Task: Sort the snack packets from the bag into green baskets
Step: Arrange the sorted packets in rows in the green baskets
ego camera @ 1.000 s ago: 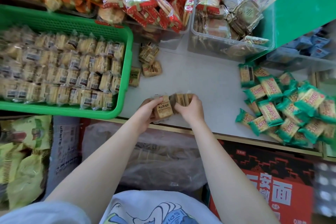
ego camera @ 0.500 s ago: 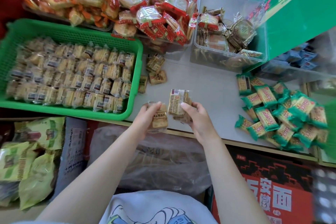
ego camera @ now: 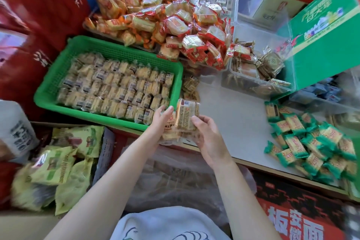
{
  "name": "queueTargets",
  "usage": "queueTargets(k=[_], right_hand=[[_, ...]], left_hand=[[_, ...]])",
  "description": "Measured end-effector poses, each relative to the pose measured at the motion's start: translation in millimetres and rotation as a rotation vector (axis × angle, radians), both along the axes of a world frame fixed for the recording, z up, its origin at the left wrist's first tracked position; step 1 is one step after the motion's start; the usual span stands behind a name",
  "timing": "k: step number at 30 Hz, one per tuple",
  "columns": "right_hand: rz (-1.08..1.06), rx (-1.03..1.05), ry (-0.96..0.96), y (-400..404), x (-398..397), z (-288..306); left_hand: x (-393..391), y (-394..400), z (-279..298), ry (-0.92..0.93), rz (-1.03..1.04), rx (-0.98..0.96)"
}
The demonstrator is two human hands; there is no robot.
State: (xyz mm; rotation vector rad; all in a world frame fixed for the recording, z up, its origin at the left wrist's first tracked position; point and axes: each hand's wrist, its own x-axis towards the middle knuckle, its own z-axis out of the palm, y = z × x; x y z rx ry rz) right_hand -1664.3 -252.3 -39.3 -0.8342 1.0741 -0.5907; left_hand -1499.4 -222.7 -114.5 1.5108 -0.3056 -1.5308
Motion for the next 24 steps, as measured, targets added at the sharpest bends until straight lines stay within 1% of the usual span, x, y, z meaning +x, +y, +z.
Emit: queueTargets(k=[2, 4, 6, 9, 12, 14, 15, 17, 19, 20, 21, 22, 24], right_hand=[[0.012, -0.056, 0.087, 5, 21, -3], [0.052, -0.089, 0.134, 10, 43, -2], [0.069, -0.092, 0.120, 12, 64, -4], [0.045, -0.048, 0.097, 8, 93, -11], [0.190, -0.018, 0.153, 4, 126, -14], [0.263, -0.068, 0.187, -1, 147, -12], [0.274, -0.082, 0.188, -5, 155, -12], [0.318, -0.065, 0.157, -15, 165, -15], [0.346, -0.035, 0.141, -25, 168, -20], [0.329, -0.047, 0.162, -29, 170, -21], [0.293, -0.100, 0.229, -34, 170, -22], [0.238, -0.209, 0.322, -39, 169, -23], [0.106, -0.520, 0.553, -50, 159, -28]], left_hand=[[11, 9, 26, 0.005, 0.008, -0.042], [25, 14, 33, 0.036, 0.011, -0.077], [41, 17, 30, 0.086, 0.035, -0.108], [66, 13, 22, 0.080, 0.096, -0.124], [79, 7, 28, 0.035, 0.107, -0.107], [87, 4, 30, 0.082, 0.071, -0.117], [93, 2, 30, 0.106, 0.050, -0.127], [106, -4, 34, 0.093, 0.001, -0.131], [119, -14, 39, 0.002, -0.036, -0.083], [123, -19, 38, -0.093, -0.053, -0.059], [127, -24, 38, -0.218, -0.069, -0.048], [131, -30, 36, -0.351, -0.077, -0.048], [135, -42, 32, -0.575, -0.080, -0.037]])
